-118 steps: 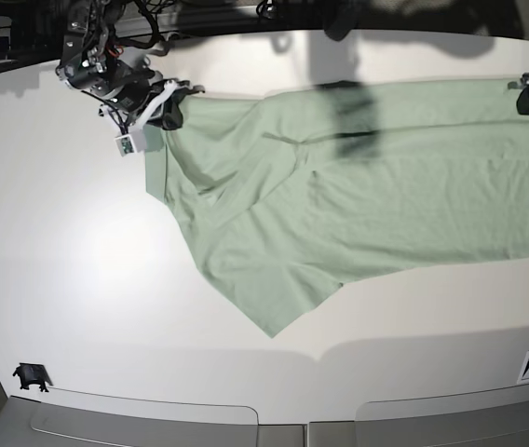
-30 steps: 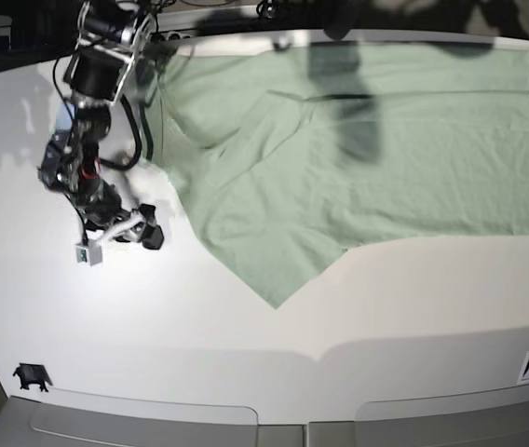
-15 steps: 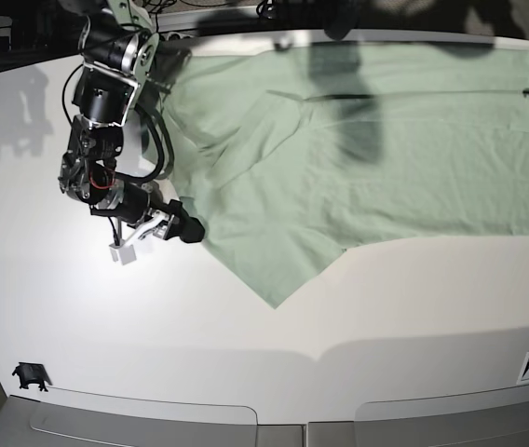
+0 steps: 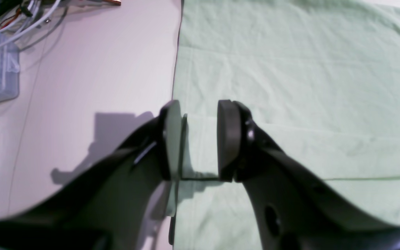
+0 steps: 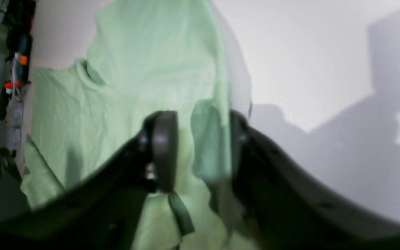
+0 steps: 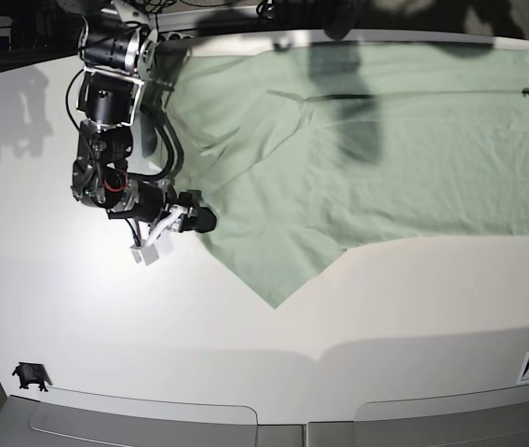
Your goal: Fold the T-shirt properly
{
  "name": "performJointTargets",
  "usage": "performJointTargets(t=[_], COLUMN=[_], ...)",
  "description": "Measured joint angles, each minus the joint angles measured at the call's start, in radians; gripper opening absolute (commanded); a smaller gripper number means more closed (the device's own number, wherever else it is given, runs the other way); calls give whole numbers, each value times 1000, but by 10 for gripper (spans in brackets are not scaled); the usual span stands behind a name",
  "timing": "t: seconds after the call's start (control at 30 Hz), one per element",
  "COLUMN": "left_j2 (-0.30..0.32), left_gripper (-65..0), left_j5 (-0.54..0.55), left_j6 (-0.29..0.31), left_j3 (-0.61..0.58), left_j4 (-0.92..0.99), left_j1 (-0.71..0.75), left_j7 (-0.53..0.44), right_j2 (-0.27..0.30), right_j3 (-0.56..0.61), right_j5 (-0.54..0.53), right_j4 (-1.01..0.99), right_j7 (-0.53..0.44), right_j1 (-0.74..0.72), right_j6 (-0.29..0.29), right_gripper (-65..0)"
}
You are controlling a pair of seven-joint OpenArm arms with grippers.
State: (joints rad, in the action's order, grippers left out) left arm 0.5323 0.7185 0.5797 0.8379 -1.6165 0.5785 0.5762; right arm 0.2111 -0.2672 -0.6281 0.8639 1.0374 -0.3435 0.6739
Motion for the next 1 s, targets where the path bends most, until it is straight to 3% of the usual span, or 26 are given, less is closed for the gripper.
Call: performJointTargets(t=[0.07,0.3,0.5,0.6,0.73,0.87,1.0], left_j2=[0,2,20,76,144,160,161], left_gripper=[-484,-484,-484,-457,-290,-278,-278], left_j5=[0,-1,-21,-34,-29,-40,-126], left_j6=[0,1,8,0,0,-29,-96], left_j3=[0,0,-6,-74,-247,-393,-498], left_j4=[0,0,71,225,498,737,941], left_j1=[0,-21,-186,-277,-447,-629,-814], left_j7=[0,4,-2,-11,-78,-124,-198], right_j2=[0,2,2,2,0,2,2], right_j3=[0,0,0,0,0,2,2], right_j5=[6,6,6,5,6,5,5], right_j4=[0,-1,-4,-5,-4,-5,-5], right_j7=[4,-8,-20,-23,-23,-23,-23], right_j1=[1,3,3,4,4,4,3], right_j6=[-1,-3,-3,-3,-3,-3,-3], right_gripper=[-650,-650,-650,-650,-650,-650,-650])
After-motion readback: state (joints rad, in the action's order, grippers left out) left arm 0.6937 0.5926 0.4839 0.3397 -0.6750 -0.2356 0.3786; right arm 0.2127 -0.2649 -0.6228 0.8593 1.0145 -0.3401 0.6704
